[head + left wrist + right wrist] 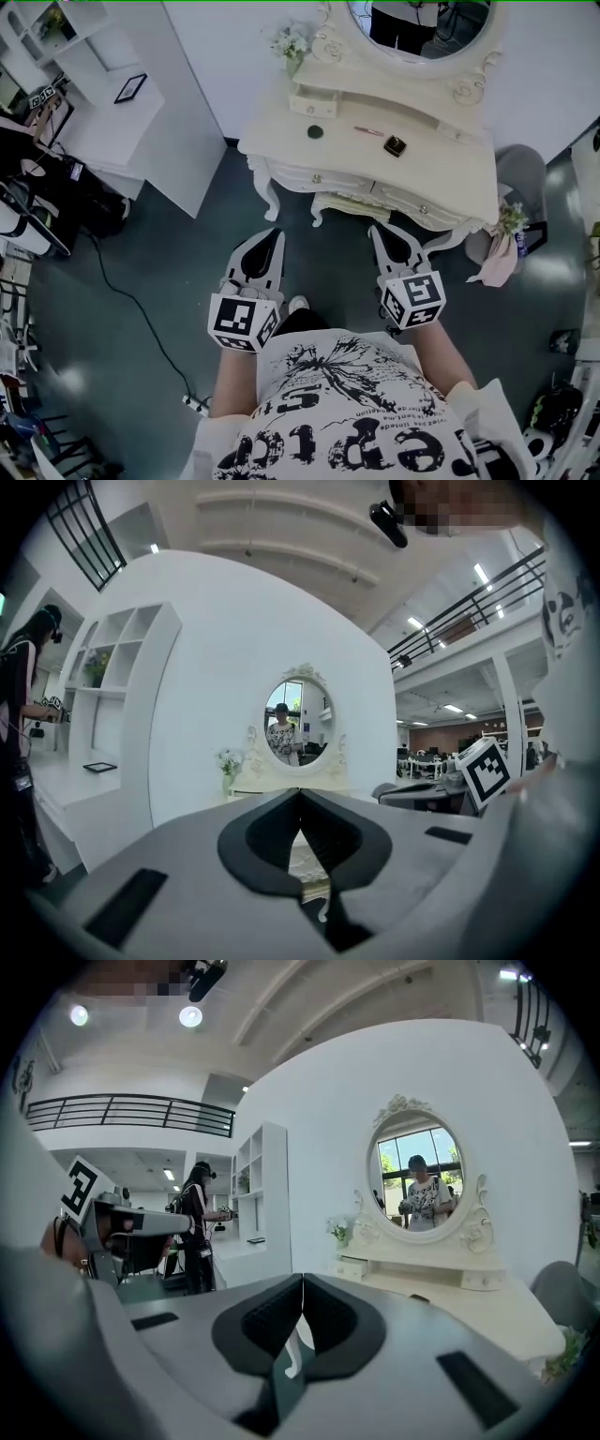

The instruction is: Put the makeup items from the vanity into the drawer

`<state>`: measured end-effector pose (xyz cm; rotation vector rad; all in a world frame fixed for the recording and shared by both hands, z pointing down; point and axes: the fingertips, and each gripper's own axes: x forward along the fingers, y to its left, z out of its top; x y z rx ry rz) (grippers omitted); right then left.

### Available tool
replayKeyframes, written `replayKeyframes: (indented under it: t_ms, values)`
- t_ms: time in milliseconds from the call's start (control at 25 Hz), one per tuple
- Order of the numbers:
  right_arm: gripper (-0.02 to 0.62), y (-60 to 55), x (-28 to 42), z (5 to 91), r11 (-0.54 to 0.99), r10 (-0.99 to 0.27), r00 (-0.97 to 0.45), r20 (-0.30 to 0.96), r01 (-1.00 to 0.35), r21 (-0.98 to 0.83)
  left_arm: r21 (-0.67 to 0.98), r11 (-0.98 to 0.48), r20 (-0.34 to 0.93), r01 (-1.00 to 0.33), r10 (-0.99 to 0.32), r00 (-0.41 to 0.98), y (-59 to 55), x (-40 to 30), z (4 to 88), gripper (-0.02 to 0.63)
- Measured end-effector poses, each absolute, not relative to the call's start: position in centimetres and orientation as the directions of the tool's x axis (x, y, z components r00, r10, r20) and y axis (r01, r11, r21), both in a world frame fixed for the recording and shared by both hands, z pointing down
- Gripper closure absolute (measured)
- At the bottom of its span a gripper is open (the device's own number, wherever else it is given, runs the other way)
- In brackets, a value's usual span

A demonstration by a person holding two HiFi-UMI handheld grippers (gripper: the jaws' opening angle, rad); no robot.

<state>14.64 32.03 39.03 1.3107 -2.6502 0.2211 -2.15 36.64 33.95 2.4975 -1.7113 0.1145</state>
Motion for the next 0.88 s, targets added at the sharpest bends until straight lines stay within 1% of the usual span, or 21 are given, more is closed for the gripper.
replayKeyframes:
  t_ms: [320,480,600,880]
  values:
    - [0.577,23.3,7.5,38.6,0.569,-0.79,-0.56,0.25,-0.821,-0.041,0.045,-0.39,0.163,-0.92,-0.905,0.392,28.1,-9.5,34.1,0.586]
    - [0.577,20.3,4.7,39.4,0.56,-0.789,-0.542,0.288,-0.828,-0.025,0.05,-0.399,0.176,-0.915,-0.899,0.402,25.0,-11.9,34.6,0.586]
    - [0.577,18.1,3.4,40.1,0.566,-0.784,-0.541,0.305,-0.825,-0.008,0.061,-0.393,0.192,-0.917,-0.897,0.397,22.9,-12.8,35.5,0.588]
    - [0.577,10.4,2.5,41.5,0.56,-0.778,-0.542,0.316,-0.827,-0.04,0.069,-0.372,0.235,-0.926,-0.896,0.378,16.3,-14.0,37.6,0.586]
